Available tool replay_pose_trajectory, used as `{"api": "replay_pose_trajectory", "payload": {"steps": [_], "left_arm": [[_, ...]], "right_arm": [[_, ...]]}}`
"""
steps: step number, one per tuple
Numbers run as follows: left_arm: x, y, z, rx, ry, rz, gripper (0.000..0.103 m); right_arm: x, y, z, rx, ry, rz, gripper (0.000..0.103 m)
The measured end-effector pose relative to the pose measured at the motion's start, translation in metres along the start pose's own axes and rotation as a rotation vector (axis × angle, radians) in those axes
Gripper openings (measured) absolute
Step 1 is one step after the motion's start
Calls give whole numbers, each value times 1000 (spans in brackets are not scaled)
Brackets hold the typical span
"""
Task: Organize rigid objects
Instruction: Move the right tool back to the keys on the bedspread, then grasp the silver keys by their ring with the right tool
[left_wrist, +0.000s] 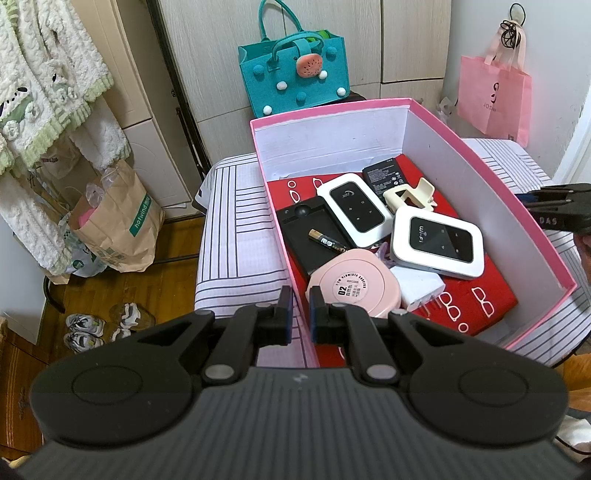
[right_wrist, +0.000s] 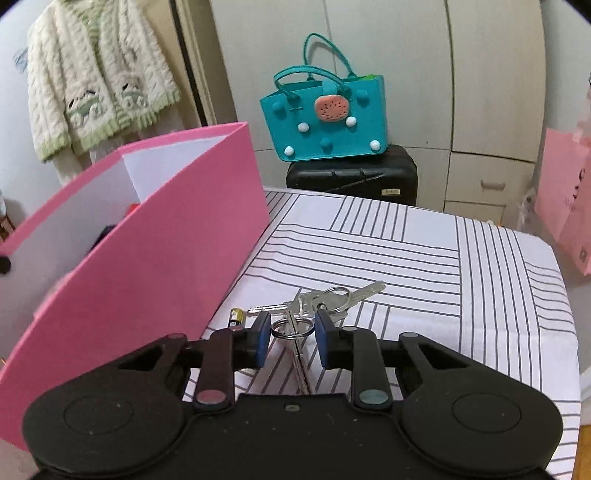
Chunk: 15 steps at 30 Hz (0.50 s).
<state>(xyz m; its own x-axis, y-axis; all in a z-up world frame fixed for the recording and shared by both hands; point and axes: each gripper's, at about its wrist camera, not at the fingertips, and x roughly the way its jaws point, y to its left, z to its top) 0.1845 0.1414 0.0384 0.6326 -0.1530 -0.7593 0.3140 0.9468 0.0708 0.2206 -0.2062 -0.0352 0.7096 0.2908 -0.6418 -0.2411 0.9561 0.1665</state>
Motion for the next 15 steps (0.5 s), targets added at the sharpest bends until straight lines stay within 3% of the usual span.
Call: {"api": "replay_pose_trajectory", "payload": {"steps": [15], "left_arm": [[0, 1, -1, -4, -3, -4, 8]], "right_arm": [[-24, 1, 18, 84, -22, 104, 29]]}}
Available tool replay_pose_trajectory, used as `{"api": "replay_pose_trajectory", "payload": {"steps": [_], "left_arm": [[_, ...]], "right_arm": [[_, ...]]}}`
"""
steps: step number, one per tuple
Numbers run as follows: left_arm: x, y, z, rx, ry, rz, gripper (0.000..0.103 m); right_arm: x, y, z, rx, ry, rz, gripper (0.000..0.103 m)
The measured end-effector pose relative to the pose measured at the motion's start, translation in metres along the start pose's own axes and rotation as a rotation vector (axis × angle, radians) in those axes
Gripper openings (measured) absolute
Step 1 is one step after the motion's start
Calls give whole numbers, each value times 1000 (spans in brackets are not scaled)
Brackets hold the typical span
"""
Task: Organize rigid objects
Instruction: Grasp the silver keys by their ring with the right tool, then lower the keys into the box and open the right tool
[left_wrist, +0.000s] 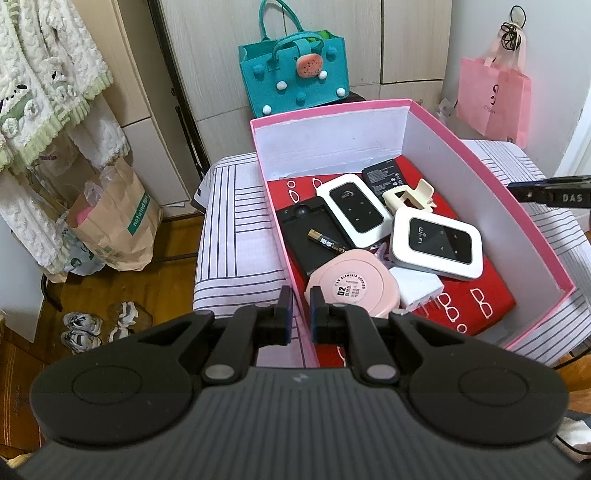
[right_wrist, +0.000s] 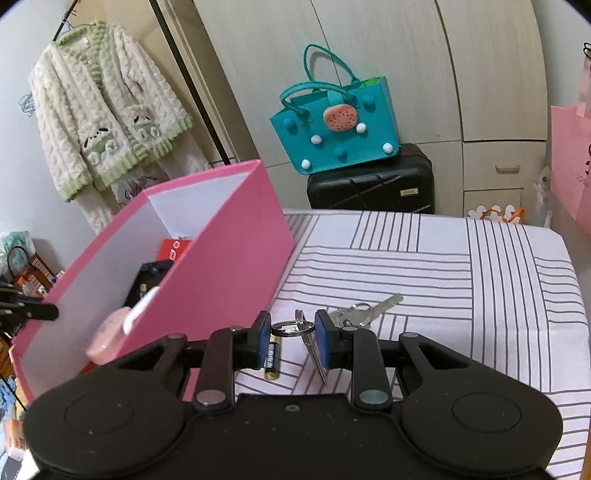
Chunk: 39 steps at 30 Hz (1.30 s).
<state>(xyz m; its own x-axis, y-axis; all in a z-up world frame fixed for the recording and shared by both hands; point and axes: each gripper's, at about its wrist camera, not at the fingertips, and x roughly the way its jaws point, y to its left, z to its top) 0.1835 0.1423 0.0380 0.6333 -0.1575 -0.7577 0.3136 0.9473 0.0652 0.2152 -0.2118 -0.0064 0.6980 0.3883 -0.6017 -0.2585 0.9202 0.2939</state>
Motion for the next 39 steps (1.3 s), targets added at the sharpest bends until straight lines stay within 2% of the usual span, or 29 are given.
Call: {"api": "replay_pose_trajectory", "payload": {"steps": [5, 14, 18, 22, 25, 30, 39], "left_arm": [[0, -1, -1, 8, -7, 5, 8], [-1, 0, 0, 11, -7, 3, 8], [-1, 0, 0, 13, -9, 1, 8], [0, 0, 0, 11, -9, 0, 8], [0, -1, -1, 9, -12, 3, 8], [0, -2, -2, 11, -11, 2, 8], [0, -2, -3, 19, -12, 5, 8]], "right_arm": [[-14, 16, 11, -45, -26, 1, 29], [-42, 54, 38, -120, -81, 53, 29], [-55, 78, 45, -148, -110, 116, 30], [-56, 100, 46, -177, -101, 193, 29], [-48, 113, 44, -187, -67, 250, 29], [-18, 128, 36, -199, 3, 270, 29], [38, 144, 45, -238, 70, 212, 29]]}}
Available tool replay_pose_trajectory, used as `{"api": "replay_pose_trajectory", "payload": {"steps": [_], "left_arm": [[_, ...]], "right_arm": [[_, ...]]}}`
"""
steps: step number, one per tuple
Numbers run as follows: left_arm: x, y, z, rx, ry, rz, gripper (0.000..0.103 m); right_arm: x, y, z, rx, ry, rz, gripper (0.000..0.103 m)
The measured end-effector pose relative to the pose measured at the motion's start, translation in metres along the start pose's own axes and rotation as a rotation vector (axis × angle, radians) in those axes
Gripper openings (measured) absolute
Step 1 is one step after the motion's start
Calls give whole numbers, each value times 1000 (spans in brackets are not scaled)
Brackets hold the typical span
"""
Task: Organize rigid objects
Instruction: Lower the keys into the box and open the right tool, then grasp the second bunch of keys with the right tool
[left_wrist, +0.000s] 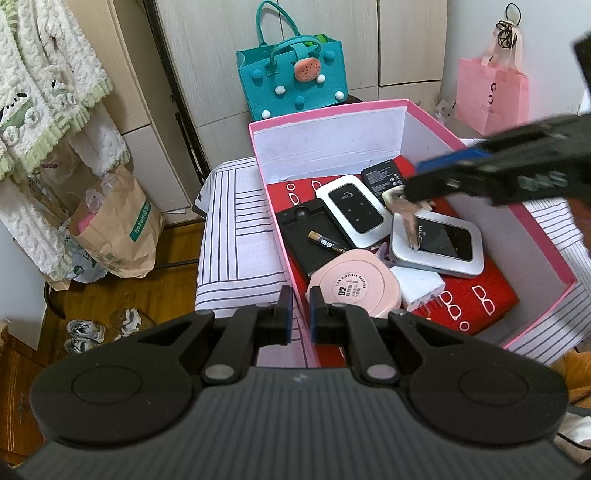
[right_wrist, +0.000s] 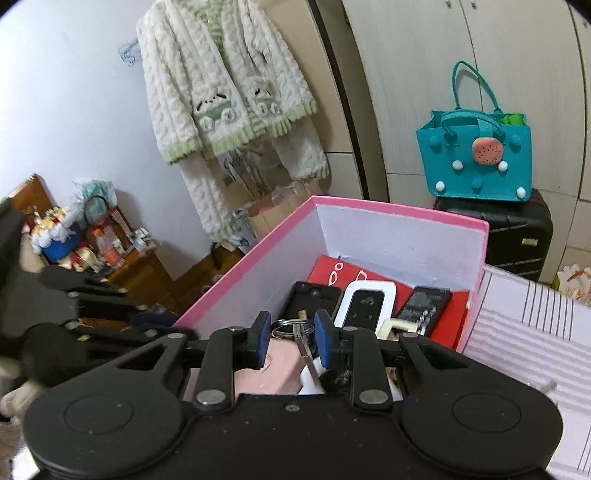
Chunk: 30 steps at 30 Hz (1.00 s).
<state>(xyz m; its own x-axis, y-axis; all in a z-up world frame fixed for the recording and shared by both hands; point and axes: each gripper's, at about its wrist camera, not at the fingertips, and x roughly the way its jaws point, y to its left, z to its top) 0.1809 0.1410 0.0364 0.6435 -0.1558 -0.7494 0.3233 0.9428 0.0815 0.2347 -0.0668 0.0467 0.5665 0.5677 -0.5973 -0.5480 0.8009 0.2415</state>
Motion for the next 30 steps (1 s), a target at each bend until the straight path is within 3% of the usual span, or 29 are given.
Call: {"api": "replay_pose_trajectory", "payload": {"steps": [7, 11, 14, 19, 25, 30], "left_arm": [[-1, 2, 0, -4, 2, -8, 8], [-2, 3, 1, -2, 6, -15, 8], [-2, 3, 1, 2, 4, -15, 8], [-2, 3, 1, 0, 2, -19, 8], [-2, 3, 1, 2, -1, -15, 8], [-2, 3, 1, -3, -4, -17, 8]], "right_arm": [[39, -3, 20, 7, 53, -4, 30], [43, -6, 21, 26, 37, 21, 31], [30, -9, 20, 43, 9, 39, 31], [-10, -19, 14, 43, -44, -2, 31], [-64, -51, 3, 82, -101, -120, 35], [-85, -91, -16, 176, -87, -199, 36]]}}
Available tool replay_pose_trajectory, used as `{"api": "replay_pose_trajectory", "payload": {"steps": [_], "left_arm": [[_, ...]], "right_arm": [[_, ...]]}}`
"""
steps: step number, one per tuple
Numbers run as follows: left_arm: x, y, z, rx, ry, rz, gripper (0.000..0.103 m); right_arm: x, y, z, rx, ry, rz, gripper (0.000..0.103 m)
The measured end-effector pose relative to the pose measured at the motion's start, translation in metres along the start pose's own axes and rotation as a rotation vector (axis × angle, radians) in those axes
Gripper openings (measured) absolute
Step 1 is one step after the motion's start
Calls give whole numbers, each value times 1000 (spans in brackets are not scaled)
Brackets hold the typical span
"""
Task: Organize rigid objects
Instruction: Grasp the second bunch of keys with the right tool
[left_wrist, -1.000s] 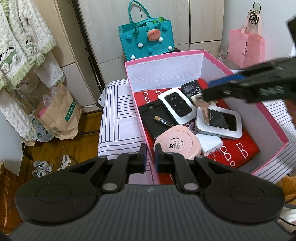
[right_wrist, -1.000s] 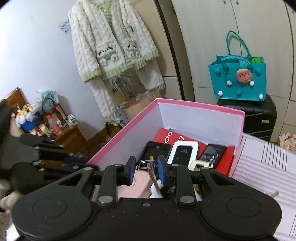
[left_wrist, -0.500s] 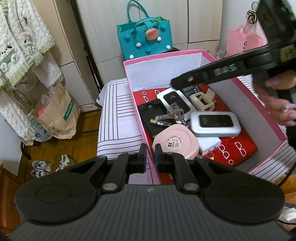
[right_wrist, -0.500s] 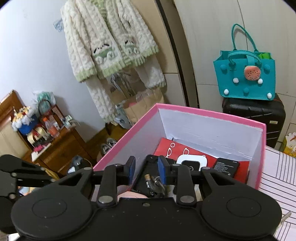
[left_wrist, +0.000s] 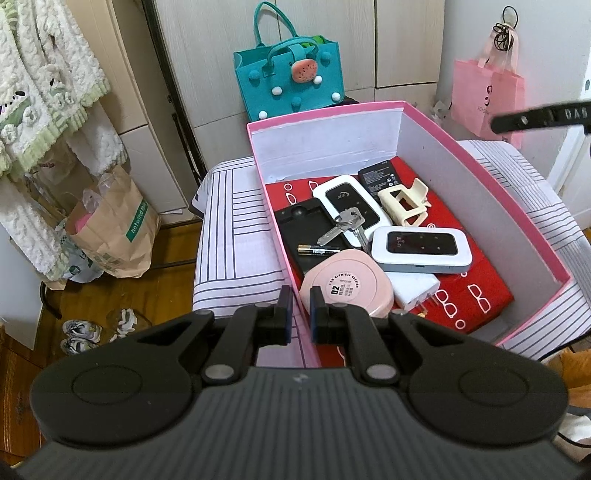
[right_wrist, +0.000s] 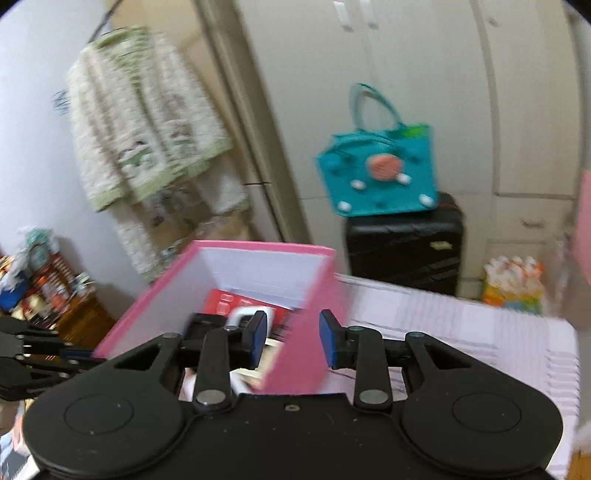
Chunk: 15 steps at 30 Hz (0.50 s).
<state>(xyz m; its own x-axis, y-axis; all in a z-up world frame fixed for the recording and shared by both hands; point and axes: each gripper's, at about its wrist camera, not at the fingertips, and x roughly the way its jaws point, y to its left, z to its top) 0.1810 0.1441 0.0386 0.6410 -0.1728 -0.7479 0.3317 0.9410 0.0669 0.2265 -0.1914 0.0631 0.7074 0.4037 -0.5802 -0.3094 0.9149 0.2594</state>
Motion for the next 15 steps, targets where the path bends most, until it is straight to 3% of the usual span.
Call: {"api": "replay_pose_trajectory", "payload": {"steps": [10, 15], "left_arm": [[-1, 0, -1, 4, 2, 4, 8], [-1, 0, -1, 5, 3, 6, 9]], "right_arm": [[43, -50, -46, 27, 94, -160, 36], [70, -62, -55, 50, 123, -162, 36]]}}
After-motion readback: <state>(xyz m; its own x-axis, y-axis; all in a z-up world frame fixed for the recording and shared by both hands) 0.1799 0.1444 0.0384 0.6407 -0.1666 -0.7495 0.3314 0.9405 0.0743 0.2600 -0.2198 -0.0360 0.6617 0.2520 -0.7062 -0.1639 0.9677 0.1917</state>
